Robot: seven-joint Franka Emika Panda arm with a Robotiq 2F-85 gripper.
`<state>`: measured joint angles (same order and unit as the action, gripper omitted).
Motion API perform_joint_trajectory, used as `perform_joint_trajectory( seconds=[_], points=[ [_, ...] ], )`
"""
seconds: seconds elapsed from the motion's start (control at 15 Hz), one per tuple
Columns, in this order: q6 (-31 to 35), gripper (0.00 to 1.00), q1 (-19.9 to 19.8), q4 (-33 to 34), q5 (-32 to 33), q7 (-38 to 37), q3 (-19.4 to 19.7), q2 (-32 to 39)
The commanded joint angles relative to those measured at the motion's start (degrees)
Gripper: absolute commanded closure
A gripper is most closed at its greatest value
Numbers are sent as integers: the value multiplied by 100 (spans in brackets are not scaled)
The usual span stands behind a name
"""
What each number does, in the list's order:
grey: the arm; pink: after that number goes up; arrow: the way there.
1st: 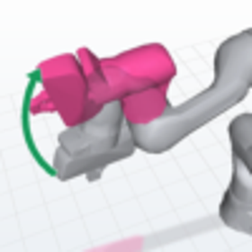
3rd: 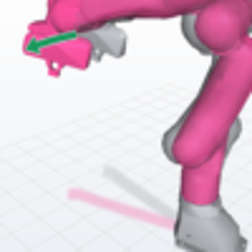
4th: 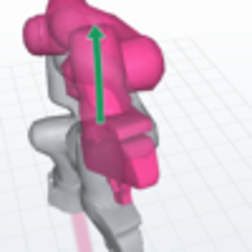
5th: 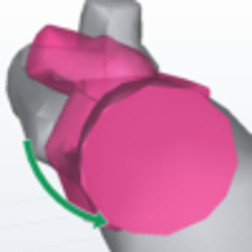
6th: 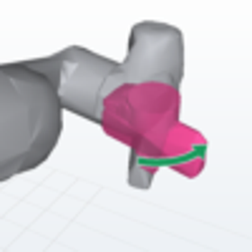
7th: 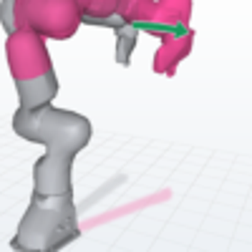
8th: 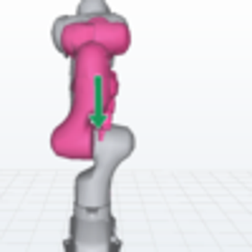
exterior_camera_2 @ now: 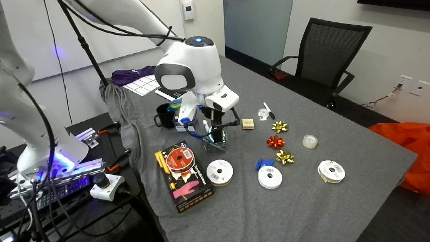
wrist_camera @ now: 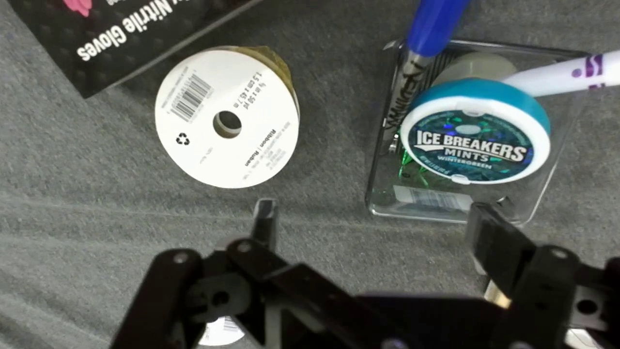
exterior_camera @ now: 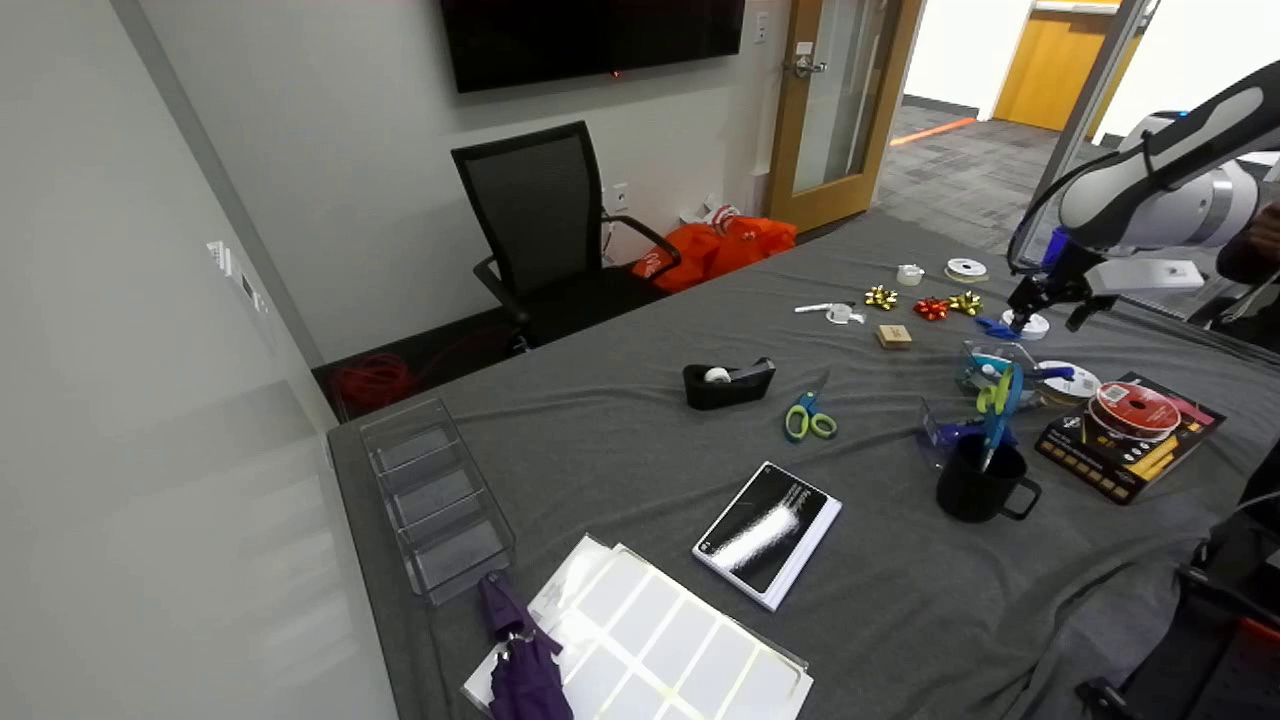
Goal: Pick up the clear case with more than one item in it and move it to the left
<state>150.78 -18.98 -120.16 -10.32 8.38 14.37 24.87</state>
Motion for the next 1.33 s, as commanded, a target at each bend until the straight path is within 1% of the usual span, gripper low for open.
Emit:
perform_joint_trajectory(
  seconds=[0.0,0.2,0.27,0.33,0.53,0.8,1.0,1.13,1.2,1.27],
  points=[
    [495,0,61,-82,189,-393,-46,340],
    [771,0,72,-117,277,-548,-72,565],
    [826,25,61,-126,287,-575,-89,621],
    [867,26,58,-124,303,-596,-95,666],
    [954,47,44,-145,294,-624,-111,748],
    [983,77,48,-160,301,-647,-105,761],
    [971,97,34,-160,293,-635,-115,750],
    [938,100,12,-153,267,-623,-144,726],
    [944,100,-12,-140,233,-631,-176,689],
    [911,98,-31,-139,207,-622,-209,647]
  ],
)
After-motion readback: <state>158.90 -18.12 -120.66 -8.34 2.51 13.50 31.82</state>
